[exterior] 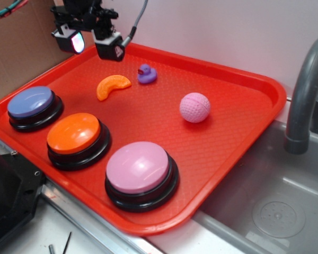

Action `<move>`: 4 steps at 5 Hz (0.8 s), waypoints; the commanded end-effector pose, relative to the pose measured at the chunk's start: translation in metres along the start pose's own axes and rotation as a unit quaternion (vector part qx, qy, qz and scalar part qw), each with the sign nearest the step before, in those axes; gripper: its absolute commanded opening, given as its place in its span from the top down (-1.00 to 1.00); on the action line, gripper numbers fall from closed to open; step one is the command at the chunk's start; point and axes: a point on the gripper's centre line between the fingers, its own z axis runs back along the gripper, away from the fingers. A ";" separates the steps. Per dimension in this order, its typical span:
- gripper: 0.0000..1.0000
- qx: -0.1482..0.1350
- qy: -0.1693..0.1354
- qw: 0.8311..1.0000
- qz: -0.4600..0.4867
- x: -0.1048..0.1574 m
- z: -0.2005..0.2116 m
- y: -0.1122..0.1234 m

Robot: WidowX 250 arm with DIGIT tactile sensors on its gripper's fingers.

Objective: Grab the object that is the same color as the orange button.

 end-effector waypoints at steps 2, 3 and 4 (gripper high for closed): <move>-1.00 0.009 0.026 0.999 -0.016 0.028 -0.045 0.007; -1.00 0.005 0.037 0.998 -0.049 0.026 -0.055 0.001; -1.00 0.014 0.046 0.998 -0.051 0.023 -0.063 0.000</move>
